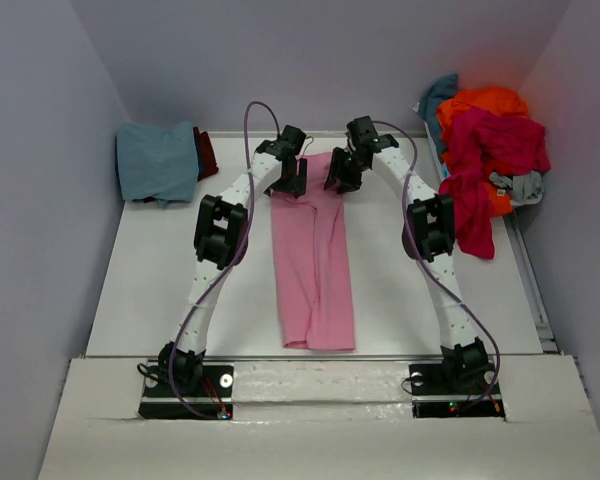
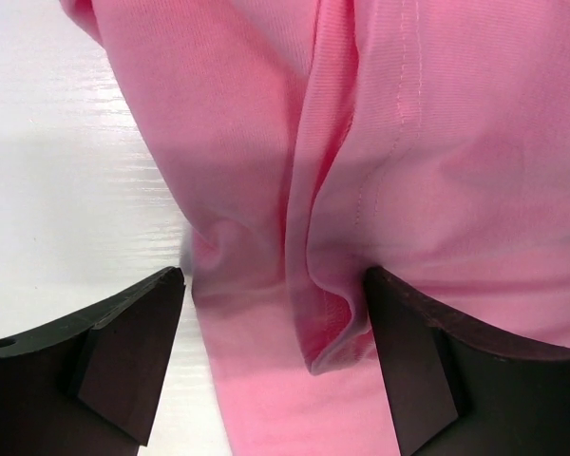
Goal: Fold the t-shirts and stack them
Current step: Fold the tshirt
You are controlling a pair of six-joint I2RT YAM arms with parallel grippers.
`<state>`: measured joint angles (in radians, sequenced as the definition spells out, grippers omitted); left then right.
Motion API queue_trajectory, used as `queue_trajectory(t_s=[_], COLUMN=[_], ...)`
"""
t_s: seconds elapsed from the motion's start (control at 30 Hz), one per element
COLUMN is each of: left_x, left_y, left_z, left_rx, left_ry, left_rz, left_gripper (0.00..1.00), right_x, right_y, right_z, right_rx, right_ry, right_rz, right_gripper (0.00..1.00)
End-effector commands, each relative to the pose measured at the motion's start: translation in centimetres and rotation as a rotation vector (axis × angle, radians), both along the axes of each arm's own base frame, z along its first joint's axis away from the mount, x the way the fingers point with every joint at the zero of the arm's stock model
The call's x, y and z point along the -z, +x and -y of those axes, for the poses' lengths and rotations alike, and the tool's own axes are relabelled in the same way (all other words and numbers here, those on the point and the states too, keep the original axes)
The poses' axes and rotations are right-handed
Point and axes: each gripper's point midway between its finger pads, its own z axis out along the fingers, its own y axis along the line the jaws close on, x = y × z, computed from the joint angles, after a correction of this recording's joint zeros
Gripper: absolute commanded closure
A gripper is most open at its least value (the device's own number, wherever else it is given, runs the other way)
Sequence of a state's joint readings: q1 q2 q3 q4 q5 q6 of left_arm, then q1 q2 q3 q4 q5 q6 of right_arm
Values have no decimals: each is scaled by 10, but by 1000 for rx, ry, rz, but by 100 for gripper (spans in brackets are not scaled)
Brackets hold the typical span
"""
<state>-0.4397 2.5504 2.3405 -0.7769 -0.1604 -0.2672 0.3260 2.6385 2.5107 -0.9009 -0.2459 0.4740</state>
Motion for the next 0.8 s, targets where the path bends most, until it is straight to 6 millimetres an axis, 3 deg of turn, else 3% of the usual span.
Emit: queue_trajectory(t_s=[0.0, 0.13, 0.2, 0.27, 0.3, 0.37, 0.4, 0.47, 0.5, 0.53, 0.57, 0.6, 0.63, 0.7, 0.73, 0.77], left_x=[7, -37, -72, -92, -113, -132, -156, -154, -169, -148, -145, -159, -132, -126, -98, -90], left_y=[-2, 8, 11, 11, 5, 0, -6, -22, -31, -49, -56, -70, -92, -119, -145, -160], left_z=[-11, -20, -24, -29, -31, -35, -37, -46, -49, -49, -50, -47, -45, -45, -43, -41], left_rx=[-27, -80, -122, -148, -166, -186, -199, -206, -211, -192, -190, -176, -157, -147, -134, -119], left_ry=[77, 92, 104, 102, 104, 86, 80, 101, 74, 91, 78, 56, 83, 63, 80, 77], left_rz=[0, 97, 178, 221, 260, 294, 338, 318, 336, 278, 273, 297, 240, 207, 144, 125], left_gripper=[10, 10, 9, 9, 9, 9, 9, 9, 9, 9, 9, 9, 9, 9, 9, 9], right_x=[-55, -83, -95, -117, -123, -140, -143, -143, -140, -136, -127, -122, -119, -98, -91, -85], right_y=[14, 8, 5, -5, -8, -23, -29, -54, -64, -73, -93, -106, -115, -154, -167, -179], right_z=[3, 9, 14, 15, 17, 18, 21, 24, 22, 26, 27, 25, 26, 25, 25, 25], right_rx=[-24, -28, -24, -31, -30, -34, -32, -27, -32, -21, -21, -29, -28, -45, -57, -68], right_ry=[18, 5, -13, -20, -24, -34, -41, -46, -50, -57, -63, -61, -50, -67, -74, -88], right_rz=[138, 188, 212, 243, 252, 267, 258, 201, 177, 148, 103, 87, 73, -9, -33, -52], right_gripper=[46, 44, 43, 43, 42, 42, 42, 42, 42, 42, 43, 43, 43, 43, 43, 43])
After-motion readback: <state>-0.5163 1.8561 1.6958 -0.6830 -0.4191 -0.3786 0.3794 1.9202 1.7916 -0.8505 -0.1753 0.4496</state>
